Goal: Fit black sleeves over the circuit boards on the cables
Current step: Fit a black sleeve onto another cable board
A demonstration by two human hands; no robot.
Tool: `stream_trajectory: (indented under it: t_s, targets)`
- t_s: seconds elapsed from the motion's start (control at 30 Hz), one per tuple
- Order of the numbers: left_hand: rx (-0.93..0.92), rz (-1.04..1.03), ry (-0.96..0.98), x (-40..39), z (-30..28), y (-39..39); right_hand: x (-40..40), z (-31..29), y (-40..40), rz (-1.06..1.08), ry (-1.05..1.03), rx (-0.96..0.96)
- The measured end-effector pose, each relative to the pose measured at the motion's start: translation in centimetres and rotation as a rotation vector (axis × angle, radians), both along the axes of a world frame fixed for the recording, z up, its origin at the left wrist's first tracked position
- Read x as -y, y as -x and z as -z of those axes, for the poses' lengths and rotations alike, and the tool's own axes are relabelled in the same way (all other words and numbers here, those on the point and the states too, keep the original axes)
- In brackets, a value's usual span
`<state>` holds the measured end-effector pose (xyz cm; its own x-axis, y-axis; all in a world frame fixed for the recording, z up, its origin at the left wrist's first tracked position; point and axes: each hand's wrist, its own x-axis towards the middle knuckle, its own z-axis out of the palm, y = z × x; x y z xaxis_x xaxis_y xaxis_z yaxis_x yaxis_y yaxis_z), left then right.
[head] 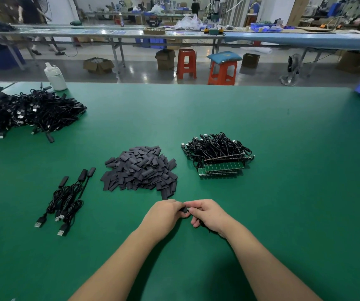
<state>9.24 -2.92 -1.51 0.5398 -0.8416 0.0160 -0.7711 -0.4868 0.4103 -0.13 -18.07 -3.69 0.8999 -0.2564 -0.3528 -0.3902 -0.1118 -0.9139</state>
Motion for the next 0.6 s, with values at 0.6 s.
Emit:
stream_trajectory:
  t_s: [0.6]
  targets:
    - [-0.078, 0.006, 0.092, -0.19, 0.71, 0.19, 0.22, 0.32, 0.04, 0.026, 0.012, -0.003]
